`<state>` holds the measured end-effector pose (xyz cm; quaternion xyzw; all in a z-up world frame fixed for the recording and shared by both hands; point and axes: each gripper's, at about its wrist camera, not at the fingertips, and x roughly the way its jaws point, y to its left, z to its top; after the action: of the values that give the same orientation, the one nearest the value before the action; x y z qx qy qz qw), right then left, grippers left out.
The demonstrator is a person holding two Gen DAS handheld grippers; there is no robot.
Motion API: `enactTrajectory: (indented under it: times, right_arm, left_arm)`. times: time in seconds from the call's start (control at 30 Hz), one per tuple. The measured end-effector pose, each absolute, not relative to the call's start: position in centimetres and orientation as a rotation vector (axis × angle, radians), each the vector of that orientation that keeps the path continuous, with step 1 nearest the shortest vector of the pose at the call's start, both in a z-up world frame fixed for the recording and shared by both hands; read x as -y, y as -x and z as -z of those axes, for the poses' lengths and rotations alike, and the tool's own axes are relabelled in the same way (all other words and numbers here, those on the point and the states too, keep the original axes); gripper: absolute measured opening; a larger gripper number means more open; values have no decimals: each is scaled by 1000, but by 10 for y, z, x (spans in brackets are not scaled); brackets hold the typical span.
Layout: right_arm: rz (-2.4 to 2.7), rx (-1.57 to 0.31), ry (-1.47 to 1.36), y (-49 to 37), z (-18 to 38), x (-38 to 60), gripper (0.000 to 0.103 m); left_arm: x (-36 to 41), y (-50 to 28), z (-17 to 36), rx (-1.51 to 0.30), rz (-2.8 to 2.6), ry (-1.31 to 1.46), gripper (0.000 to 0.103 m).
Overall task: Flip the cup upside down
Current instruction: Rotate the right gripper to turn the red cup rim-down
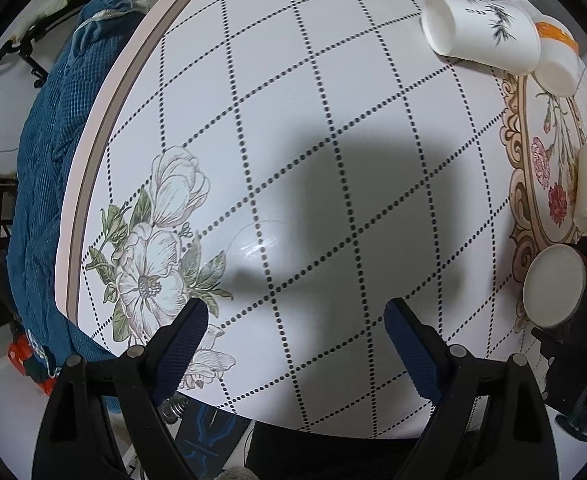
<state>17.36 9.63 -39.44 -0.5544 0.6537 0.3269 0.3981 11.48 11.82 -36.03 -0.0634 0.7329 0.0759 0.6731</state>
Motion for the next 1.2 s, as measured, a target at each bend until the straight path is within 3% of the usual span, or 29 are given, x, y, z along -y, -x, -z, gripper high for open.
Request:
enactTrajectory:
  times: [0.37,1.0,1.2]
  right_arm:
    - [-634,-1953,906,-231,402,-31,75]
    - [-468,-2054,537,-298,404,32,76]
    - [-452,-2047,493,-340,399,76,83]
  left_arm:
    - [-101,-114,358,-1645,-143,103,90]
    - [-72,-123,353,-1644,-102,62,90]
    - [-67,-124,356,-1648,-93,52,90]
